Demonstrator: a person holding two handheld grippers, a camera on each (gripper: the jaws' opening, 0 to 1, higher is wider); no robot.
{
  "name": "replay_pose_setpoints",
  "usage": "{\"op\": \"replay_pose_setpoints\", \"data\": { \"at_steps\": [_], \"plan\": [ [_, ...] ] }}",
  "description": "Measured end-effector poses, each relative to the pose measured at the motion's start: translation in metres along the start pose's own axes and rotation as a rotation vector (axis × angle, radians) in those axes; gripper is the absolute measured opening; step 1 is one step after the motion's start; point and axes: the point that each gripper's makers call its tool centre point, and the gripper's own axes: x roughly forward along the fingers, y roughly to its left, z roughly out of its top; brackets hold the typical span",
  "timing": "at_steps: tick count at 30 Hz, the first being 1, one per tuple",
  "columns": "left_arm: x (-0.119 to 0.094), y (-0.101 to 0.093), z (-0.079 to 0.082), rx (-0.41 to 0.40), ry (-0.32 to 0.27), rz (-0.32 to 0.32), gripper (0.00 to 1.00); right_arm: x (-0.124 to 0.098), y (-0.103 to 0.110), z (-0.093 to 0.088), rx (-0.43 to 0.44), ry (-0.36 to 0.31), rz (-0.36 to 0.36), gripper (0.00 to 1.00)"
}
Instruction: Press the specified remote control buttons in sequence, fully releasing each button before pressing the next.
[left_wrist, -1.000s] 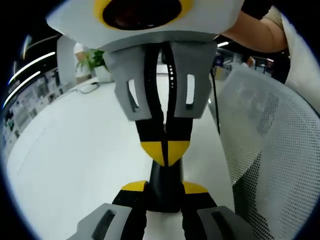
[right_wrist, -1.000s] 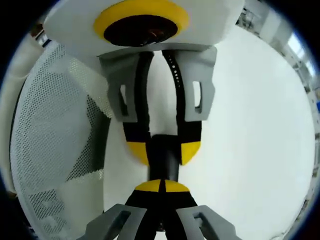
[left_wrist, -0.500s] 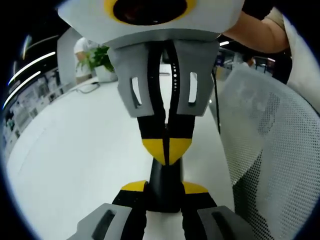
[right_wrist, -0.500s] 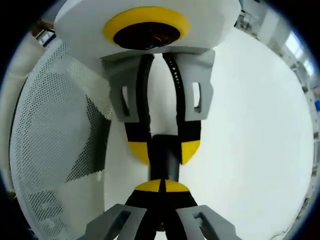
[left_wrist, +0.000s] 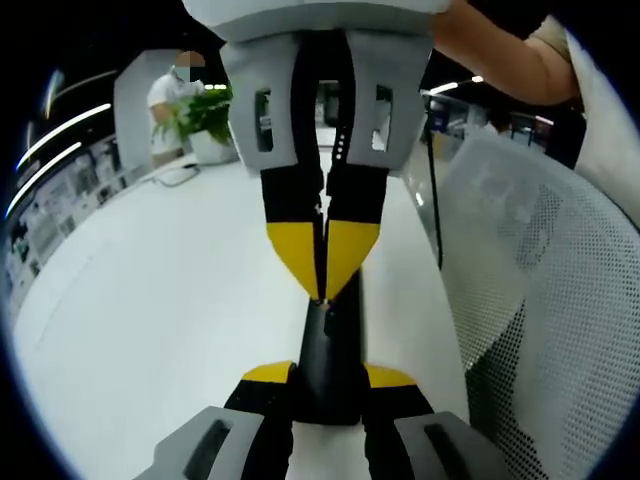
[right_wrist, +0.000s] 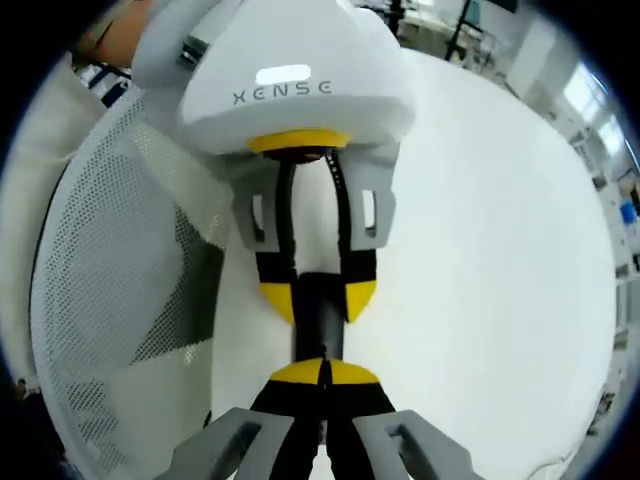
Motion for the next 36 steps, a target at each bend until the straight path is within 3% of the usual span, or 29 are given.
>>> {"op": "replay_pose_setpoints", "data": {
  "at_steps": [11,19,23,36],
  "plan": [
    [0.000,-0.001,0.001,0.001,0.003,-0.003,0.24,-0.007,0.000,0.006,-0.016,-0.013,-0.021,0.00],
    [0.000,0.000,0.000,0.000,0.002,-0.002,0.24,-0.010,0.002,0.005,-0.013,-0.012,-0.027,0.08],
    [0.000,0.000,0.000,-0.001,0.003,-0.001,0.24,-0.010,0.003,0.001,-0.012,-0.006,-0.029,0.16],
    [0.000,0.001,0.001,-0.001,0.007,0.000,0.24,-0.012,0.006,-0.020,0.015,0.018,-0.027,0.22]
  ]
}}
